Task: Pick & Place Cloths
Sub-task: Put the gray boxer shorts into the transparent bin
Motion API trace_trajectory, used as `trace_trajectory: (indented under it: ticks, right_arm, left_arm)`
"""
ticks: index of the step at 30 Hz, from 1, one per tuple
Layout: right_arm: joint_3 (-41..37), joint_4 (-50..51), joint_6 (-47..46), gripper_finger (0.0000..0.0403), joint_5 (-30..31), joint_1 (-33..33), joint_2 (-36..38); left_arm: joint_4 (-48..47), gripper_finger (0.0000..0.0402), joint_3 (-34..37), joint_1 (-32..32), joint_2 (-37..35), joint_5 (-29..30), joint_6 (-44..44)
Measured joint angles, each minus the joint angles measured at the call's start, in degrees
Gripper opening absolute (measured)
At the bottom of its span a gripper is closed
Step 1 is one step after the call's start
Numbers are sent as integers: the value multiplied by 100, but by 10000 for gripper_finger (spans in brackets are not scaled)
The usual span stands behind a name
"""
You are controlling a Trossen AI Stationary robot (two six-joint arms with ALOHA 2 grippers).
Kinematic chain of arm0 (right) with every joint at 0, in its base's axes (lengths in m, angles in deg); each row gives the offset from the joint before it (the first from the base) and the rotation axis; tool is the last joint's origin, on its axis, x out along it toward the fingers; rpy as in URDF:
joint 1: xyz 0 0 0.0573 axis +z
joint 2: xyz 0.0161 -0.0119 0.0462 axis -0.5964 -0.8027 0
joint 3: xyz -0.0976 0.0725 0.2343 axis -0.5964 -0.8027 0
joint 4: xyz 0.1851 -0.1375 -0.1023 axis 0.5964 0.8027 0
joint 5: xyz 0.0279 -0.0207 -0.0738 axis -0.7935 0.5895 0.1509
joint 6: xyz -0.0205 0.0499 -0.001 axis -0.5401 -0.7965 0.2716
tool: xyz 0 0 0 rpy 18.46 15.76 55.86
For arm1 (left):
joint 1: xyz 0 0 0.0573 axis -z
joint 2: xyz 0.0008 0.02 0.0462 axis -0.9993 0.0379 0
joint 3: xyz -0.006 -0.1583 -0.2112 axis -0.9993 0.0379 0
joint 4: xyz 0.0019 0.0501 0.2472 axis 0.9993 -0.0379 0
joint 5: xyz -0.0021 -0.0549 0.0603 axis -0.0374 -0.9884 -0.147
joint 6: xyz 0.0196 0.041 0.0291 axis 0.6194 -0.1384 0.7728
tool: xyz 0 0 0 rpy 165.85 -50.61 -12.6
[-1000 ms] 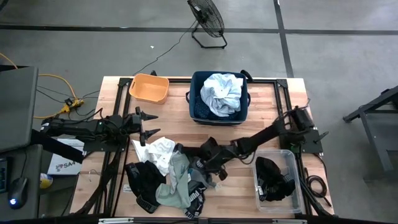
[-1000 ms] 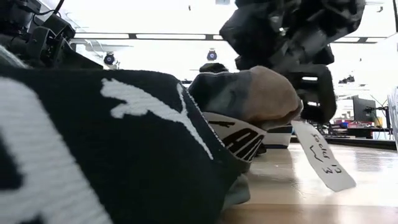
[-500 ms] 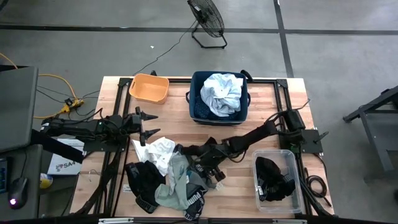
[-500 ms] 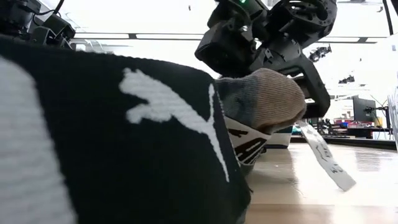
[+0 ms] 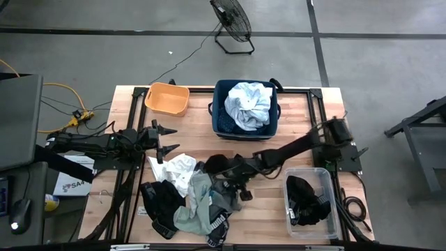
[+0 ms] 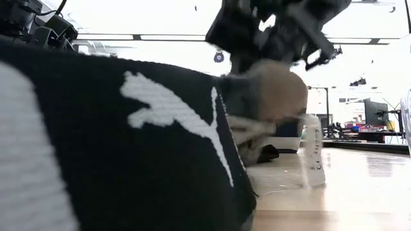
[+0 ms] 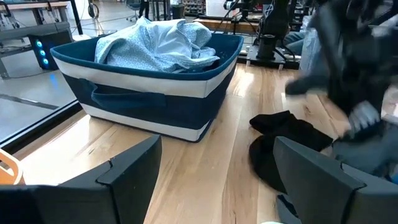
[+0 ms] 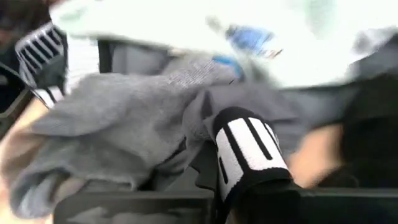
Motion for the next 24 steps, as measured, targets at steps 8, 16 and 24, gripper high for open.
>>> trace_trajectory:
  ticks: [8,16,24]
  right_arm:
    - [7,1499,-240,5,1365,157,1811]
    - [9,1617,-121,5,2746,338,3415]
    - [11,281,1000,4,3527,524,4241]
  left_arm:
    - [0,305,0,0,-1,-1,0]
    - [0,305,0,0,0,-1,-1]
    - [0,305,0,0,-1,-9,-2]
